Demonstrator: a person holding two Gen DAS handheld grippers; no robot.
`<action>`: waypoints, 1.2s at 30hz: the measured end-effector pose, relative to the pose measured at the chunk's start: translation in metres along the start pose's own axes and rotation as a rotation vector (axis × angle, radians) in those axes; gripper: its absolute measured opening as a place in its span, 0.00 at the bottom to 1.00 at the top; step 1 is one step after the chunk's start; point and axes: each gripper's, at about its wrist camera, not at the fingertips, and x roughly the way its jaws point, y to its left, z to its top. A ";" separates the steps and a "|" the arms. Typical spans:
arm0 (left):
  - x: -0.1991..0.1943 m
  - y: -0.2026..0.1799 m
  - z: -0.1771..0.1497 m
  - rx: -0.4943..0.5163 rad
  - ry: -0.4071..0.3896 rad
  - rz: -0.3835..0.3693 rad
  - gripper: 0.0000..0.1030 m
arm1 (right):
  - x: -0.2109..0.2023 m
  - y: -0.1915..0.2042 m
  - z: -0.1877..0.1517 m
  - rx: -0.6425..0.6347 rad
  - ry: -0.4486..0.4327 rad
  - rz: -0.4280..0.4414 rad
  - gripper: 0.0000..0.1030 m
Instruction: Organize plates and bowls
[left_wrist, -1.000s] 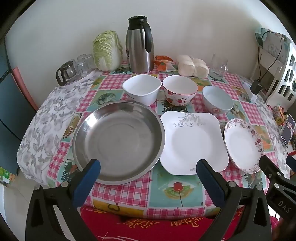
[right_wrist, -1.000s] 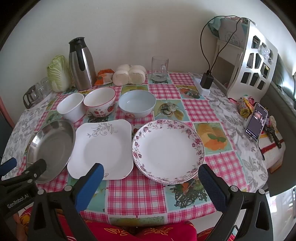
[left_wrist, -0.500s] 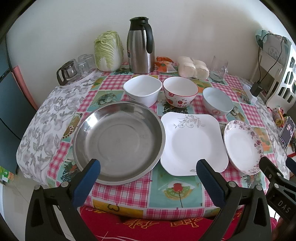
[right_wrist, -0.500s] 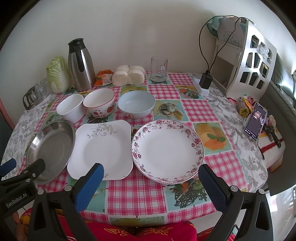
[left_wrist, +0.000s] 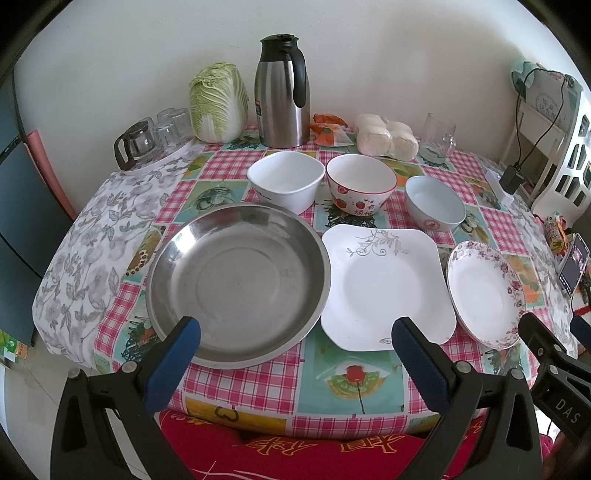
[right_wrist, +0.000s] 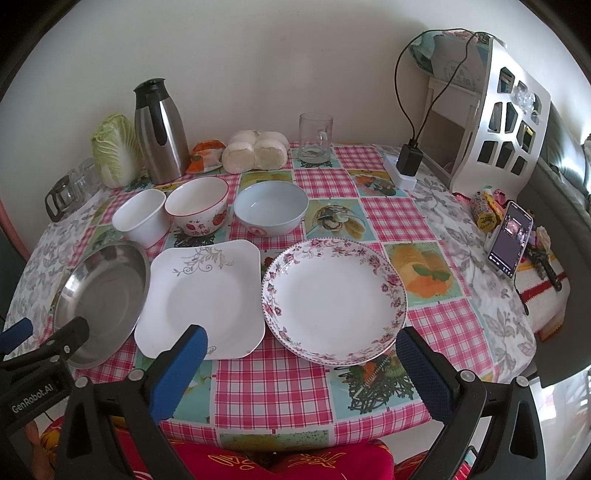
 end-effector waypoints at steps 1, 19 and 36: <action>0.000 0.000 0.000 0.001 -0.001 0.000 1.00 | 0.000 0.000 0.000 0.000 0.000 0.000 1.00; 0.001 0.002 -0.001 -0.009 0.000 -0.006 1.00 | -0.001 0.000 0.000 0.003 -0.002 0.001 1.00; 0.002 0.003 -0.001 -0.009 -0.001 -0.008 1.00 | -0.001 0.000 0.000 0.004 -0.002 0.003 1.00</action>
